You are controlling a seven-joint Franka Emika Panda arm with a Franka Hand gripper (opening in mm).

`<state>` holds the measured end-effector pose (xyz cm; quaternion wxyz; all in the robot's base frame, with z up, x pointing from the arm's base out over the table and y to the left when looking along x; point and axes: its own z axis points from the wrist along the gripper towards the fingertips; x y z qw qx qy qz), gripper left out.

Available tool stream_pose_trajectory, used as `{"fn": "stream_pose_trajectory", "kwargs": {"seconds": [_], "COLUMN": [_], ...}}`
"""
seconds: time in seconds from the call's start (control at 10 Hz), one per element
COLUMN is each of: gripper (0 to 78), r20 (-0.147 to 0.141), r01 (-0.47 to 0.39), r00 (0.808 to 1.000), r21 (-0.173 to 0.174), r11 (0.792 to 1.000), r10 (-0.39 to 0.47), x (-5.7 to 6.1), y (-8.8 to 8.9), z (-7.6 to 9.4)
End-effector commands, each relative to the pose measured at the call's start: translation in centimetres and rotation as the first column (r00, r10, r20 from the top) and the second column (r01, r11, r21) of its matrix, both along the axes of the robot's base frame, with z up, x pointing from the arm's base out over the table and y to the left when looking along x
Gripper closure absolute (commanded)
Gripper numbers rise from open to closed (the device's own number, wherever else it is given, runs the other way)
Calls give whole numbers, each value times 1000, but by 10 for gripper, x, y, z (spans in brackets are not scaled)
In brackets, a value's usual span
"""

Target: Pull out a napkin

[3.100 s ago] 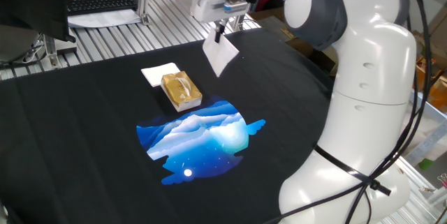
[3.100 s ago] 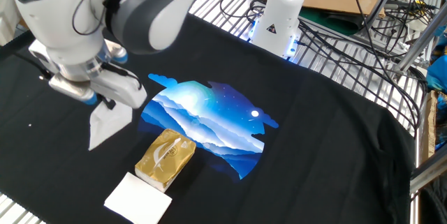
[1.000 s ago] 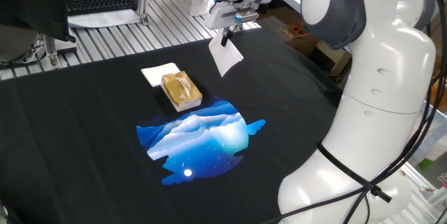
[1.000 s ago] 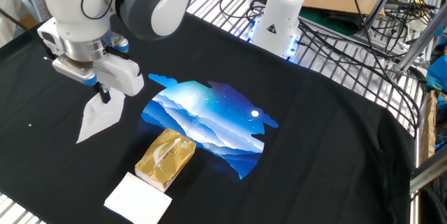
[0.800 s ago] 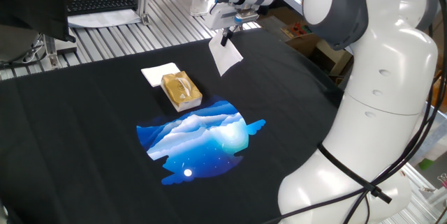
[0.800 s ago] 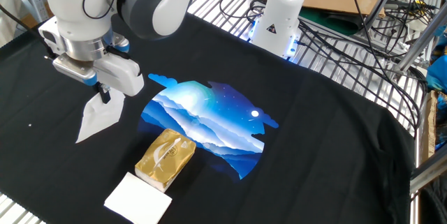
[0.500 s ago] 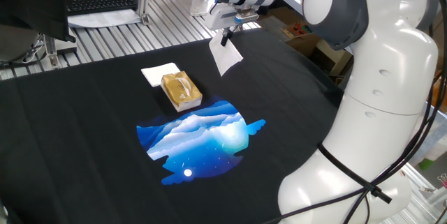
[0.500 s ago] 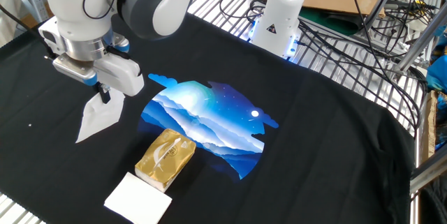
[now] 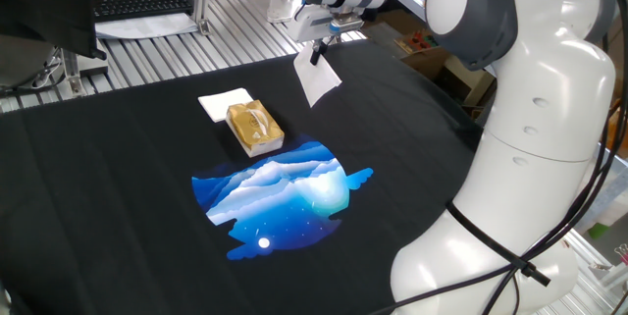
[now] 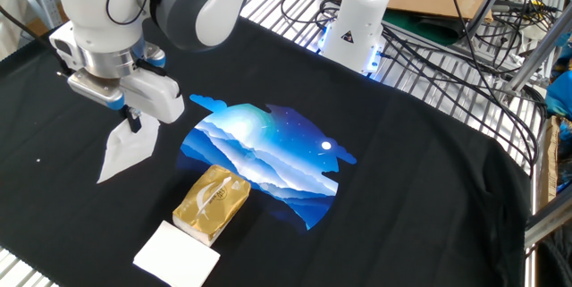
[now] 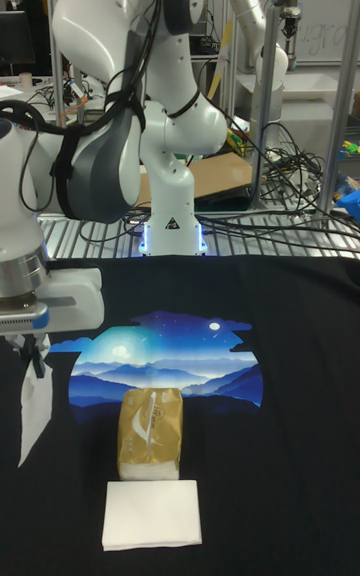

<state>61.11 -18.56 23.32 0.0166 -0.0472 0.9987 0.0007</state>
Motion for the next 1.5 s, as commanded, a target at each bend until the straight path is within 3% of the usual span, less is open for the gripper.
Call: {"fn": "stream_pose_trajectory", "kwargs": {"seconds": [0.1,1.5], "gripper": [764,764], "r20": [5,13], "r01": [1,30], "r00": [1000,999], "r21": [-1,3], "r11": [1000,1000], "r10": [-1,-30], "x": [1,1], "y": [-1,-1], "z": [2,2]}}
